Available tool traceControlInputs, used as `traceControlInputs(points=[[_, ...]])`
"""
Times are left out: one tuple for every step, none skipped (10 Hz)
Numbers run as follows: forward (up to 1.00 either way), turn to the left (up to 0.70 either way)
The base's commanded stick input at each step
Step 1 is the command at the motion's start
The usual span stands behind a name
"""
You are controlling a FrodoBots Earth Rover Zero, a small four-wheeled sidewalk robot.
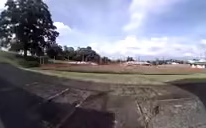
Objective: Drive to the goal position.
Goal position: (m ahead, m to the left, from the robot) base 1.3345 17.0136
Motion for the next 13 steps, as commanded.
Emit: traceControlInputs(points=[[0.7, 0.35], [0.7, 0.35], [0.7, 0.35], [0.7, 0.35], [0.7, 0.35], [0.7, 0.35], [0.7, 0.35], [0.7, 0.35], [0.7, 0.35], [0.7, 0.35], [0.7, 0.35], [0.7, 0.35], [0.7, 0.35]])
